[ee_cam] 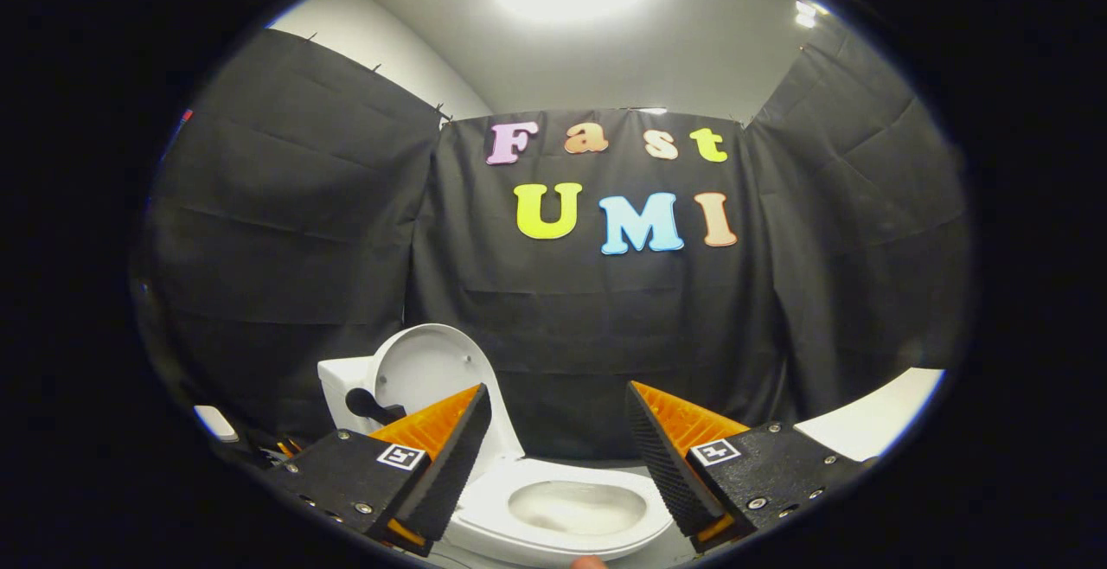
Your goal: Open the toilet lid.
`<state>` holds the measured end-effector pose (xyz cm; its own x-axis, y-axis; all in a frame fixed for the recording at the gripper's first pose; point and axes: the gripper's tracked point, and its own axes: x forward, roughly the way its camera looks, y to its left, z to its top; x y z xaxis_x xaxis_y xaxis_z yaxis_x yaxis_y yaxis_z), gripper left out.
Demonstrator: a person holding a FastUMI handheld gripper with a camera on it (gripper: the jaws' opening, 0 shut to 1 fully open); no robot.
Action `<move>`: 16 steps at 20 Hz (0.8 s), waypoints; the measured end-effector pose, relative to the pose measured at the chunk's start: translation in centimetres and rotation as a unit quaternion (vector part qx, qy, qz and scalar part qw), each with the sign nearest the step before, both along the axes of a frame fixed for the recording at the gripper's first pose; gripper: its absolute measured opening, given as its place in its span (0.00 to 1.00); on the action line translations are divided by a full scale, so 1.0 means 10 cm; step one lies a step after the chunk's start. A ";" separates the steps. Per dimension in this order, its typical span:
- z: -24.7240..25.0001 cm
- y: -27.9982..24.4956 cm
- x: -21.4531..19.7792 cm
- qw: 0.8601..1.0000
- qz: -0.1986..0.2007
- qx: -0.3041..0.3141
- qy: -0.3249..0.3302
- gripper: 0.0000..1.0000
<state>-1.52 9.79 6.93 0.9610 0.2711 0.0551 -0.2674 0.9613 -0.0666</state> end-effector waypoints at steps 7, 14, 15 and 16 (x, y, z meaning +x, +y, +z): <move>0.10 -0.49 -0.08 0.999 -0.030 -0.021 -0.012 0.95; -0.03 -0.93 -0.14 0.998 -0.065 -0.011 0.007 0.96; -0.03 -0.96 -0.14 0.998 -0.069 -0.007 0.008 0.95; -0.05 -1.00 -0.14 0.997 -0.072 -0.003 0.010 0.95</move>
